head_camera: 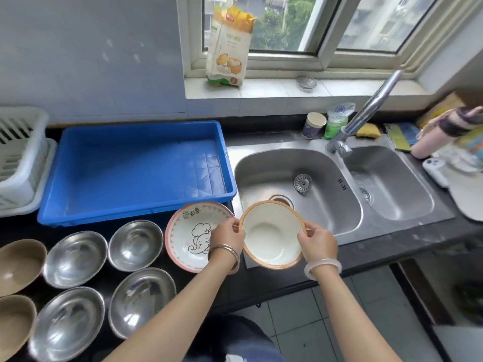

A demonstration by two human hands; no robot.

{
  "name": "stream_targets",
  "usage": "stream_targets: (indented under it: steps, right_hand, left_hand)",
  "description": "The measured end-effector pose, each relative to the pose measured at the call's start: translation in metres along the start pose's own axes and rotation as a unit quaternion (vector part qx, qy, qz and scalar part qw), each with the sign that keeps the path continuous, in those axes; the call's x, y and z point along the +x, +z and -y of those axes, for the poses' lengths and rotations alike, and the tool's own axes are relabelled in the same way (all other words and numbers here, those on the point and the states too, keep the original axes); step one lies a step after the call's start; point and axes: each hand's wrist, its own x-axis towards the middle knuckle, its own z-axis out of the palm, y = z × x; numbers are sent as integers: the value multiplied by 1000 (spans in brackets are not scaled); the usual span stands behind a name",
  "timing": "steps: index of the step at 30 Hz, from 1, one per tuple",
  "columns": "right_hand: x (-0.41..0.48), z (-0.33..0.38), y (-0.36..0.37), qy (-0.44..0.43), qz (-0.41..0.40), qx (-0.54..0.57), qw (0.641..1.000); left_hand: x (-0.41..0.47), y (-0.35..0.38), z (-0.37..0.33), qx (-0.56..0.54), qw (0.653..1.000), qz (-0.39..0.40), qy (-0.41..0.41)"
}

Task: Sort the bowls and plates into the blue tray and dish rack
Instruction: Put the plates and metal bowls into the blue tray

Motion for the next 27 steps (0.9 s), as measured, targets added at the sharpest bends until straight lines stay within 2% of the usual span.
stream_targets:
  steps: [6, 15, 22, 27]
  right_hand:
    - [1, -29, 5, 37, 16, -7, 999]
    - [7, -40, 21, 49, 32, 3, 998]
    - [6, -47, 22, 39, 78, 53, 995]
    - [6, -45, 13, 25, 101, 38, 994]
  left_hand:
    - [0, 28, 12, 31, 998, 35, -36]
    - [2, 31, 20, 37, 998, 31, -36]
    - [1, 31, 24, 1, 999, 45, -30]
    - [-1, 22, 27, -41, 997, 47, -38]
